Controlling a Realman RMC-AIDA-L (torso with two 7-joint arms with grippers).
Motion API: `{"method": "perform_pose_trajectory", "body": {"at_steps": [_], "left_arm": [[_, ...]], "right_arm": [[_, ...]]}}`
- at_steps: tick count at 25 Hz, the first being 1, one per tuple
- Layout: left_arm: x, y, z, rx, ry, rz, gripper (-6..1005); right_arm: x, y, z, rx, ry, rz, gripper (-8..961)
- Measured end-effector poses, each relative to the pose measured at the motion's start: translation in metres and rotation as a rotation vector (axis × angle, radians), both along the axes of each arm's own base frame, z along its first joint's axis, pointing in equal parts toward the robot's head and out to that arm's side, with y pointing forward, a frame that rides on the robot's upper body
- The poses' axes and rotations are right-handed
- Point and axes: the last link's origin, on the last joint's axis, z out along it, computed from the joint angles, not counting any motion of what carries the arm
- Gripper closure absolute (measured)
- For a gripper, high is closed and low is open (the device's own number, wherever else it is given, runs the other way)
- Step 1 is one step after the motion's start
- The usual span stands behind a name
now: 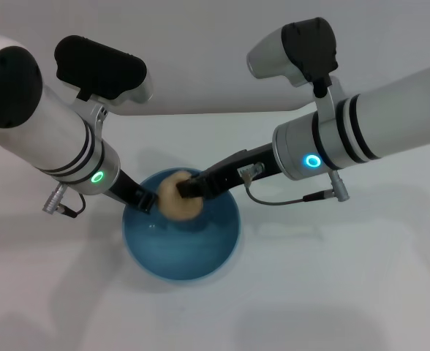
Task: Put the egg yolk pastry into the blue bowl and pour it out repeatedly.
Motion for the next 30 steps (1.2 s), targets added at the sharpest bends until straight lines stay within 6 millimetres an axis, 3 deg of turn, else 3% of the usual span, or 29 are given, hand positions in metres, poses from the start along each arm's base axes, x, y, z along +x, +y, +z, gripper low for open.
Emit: {"method": "perform_pose_trajectory", "body": {"at_steps": [2,7,10,15,20,22,30], "left_arm": [[0.0,0.0,0.0,0.001,0.0,-0.001,1002],[-0.001,0.001,0.002,0.006,-0.001,0.001,1001],[-0.003,0.002,0.003,0.013,0.001,0.004,1001],[-0.006,0.004,0.005,0.035,-0.008,-0.011,1001],[-0.01,0.008,0.007,0.08,-0.042,-0.032,1000],[-0.013,0.009,0.007,0.103,-0.057,-0.04,1000],[-0.029,0.001,0.009,0.228,-0.265,-0.078,1001]], "right_arm": [[0.001,0.0,0.0,-0.001,0.0,-0.002,916],[0.002,-0.001,0.005,0.001,0.006,0.0,714],[0.004,0.0,0.01,0.014,0.017,-0.006,656],[0.014,0.007,0.033,0.093,0.085,-0.066,599],[0.045,0.009,0.066,0.211,0.157,-0.178,602],[0.071,0.01,0.078,0.292,0.222,-0.281,603],[0.111,0.001,0.079,0.347,0.377,-0.397,604]]}}
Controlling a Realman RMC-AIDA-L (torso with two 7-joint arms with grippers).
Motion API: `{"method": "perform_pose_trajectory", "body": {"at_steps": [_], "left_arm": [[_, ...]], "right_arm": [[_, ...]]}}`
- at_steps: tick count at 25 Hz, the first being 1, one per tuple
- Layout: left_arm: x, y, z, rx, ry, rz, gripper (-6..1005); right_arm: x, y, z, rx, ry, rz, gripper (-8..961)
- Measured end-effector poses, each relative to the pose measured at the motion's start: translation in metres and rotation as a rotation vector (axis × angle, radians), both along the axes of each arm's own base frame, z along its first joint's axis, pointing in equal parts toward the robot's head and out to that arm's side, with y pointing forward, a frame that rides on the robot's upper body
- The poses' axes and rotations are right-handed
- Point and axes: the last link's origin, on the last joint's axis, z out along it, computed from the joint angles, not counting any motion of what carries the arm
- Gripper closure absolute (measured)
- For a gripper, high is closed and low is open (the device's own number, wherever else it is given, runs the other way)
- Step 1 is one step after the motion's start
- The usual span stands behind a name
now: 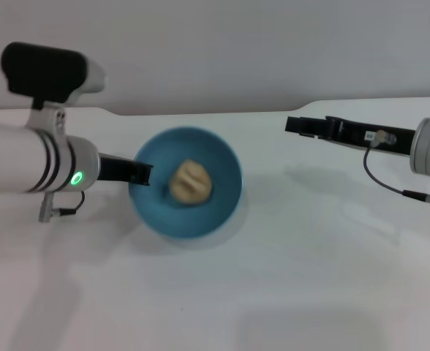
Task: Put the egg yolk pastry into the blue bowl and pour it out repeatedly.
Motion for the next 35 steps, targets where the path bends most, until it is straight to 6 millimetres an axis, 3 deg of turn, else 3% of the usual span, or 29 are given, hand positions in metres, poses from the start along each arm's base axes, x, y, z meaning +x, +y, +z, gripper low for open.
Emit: {"method": "perform_pose_trajectory", "body": {"at_steps": [12,23,28,35], "left_arm": [[-0.015,-0.025,-0.005,0.215,-0.116,-0.139,1001],[-0.007,-0.069,-0.011,0.605,-0.178,-0.439,1001],[-0.01,-0.082,-0.019,0.656,-0.181,-0.5,1001],[-0.009,-0.105,-0.033,0.744,-0.194,-0.722,1001]], "right_arm": [[0.02,-0.002,-0.004,-0.005,-0.001,-0.059,604],[0.021,-0.003,-0.005,-0.01,0.007,-0.061,604],[0.021,-0.003,-0.005,-0.01,0.008,-0.062,604],[0.019,-0.001,-0.005,-0.008,0.008,-0.058,604]]}}
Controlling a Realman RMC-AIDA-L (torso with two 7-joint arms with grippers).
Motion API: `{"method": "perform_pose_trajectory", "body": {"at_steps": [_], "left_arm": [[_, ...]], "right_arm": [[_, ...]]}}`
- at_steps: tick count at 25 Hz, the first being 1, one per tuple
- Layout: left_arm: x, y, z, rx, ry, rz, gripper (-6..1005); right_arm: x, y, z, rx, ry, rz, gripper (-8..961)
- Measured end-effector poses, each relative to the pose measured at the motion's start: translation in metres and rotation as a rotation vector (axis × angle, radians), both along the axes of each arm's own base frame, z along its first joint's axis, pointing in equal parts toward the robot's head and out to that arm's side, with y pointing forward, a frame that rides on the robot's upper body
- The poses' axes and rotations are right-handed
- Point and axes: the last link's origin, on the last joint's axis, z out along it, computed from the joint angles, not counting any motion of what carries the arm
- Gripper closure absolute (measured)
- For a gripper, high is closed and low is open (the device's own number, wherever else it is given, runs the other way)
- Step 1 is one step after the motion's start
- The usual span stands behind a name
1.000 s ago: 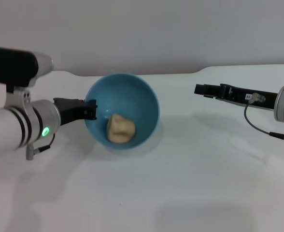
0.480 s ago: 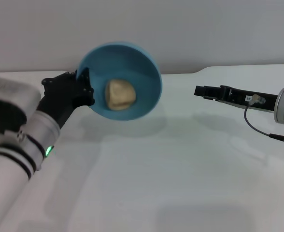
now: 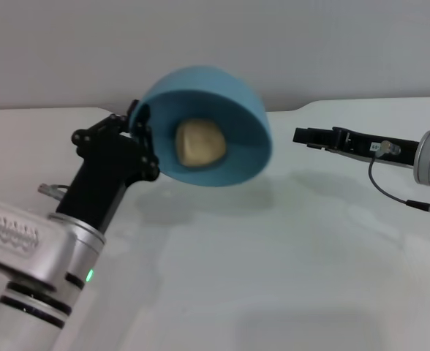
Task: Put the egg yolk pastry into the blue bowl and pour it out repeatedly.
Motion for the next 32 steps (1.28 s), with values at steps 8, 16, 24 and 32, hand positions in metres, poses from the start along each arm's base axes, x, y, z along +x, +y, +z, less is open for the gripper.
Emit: {"method": "perform_pose_trajectory", "body": {"at_steps": [8,16,24,32], "left_arm": [[0.008,-0.003,-0.005,0.007,-0.005,-0.079,1000],[0.024,-0.003,0.001,0.053,-0.043,-0.161,1000],[0.026,0.006,0.006,0.082,-0.078,-0.153,1000],[0.024,0.018,-0.001,0.049,-0.053,-0.131,1000]], "right_arm": [[0.001,0.0,0.0,-0.001,0.007,-0.008,604],[0.002,-0.001,-0.001,-0.003,0.008,-0.01,604],[0.002,-0.001,-0.001,-0.004,0.012,-0.013,605],[0.003,-0.002,0.0,0.001,0.032,-0.021,605]]}}
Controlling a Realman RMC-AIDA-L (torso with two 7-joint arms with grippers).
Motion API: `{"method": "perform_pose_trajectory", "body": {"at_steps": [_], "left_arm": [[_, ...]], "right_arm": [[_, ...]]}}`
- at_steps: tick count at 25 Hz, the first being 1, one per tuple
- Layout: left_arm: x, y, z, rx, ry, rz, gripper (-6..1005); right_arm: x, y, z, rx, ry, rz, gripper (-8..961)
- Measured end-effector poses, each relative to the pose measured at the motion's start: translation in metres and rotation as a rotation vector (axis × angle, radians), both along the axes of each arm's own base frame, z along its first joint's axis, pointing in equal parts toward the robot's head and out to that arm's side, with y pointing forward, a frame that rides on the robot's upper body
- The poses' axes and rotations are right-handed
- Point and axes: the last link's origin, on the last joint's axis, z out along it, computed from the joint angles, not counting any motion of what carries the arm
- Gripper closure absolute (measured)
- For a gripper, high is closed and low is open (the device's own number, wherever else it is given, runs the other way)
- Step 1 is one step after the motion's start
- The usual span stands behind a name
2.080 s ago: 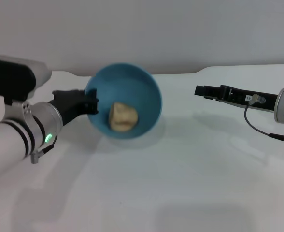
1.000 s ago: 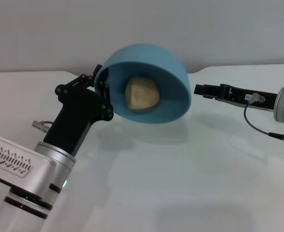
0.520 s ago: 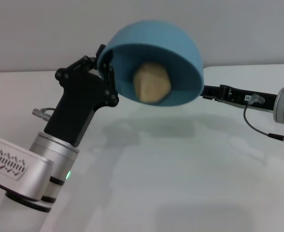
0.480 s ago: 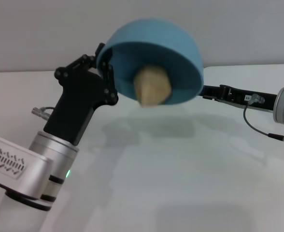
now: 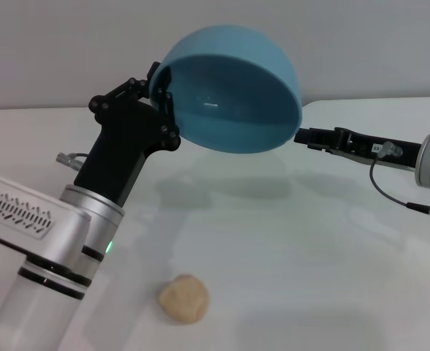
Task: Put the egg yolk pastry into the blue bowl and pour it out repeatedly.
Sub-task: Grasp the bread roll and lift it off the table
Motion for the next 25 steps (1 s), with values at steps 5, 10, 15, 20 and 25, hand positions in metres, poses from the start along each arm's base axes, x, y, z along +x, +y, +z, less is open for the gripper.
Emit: {"method": "perform_pose_trajectory", "body": {"at_steps": [5,10,15,20,25], "left_arm": [[-0.002,0.008,-0.001,-0.02,0.017,0.027,1000],[-0.009,0.03,0.003,-0.092,-0.036,0.138,1000],[-0.018,0.059,0.005,-0.212,-0.023,0.324,1000],[-0.029,0.085,0.015,-0.356,-0.021,0.515,1001],[-0.037,0.106,0.028,-0.513,0.036,0.676,1000]], "right_arm": [[-0.002,0.001,-0.001,-0.007,0.006,0.001,605],[-0.006,0.0,-0.005,-0.041,0.017,0.015,605],[-0.012,0.001,-0.012,-0.09,0.014,0.037,605],[-0.019,0.003,-0.02,-0.15,-0.052,0.085,605],[-0.03,0.004,-0.03,-0.236,-0.111,0.14,605]]}}
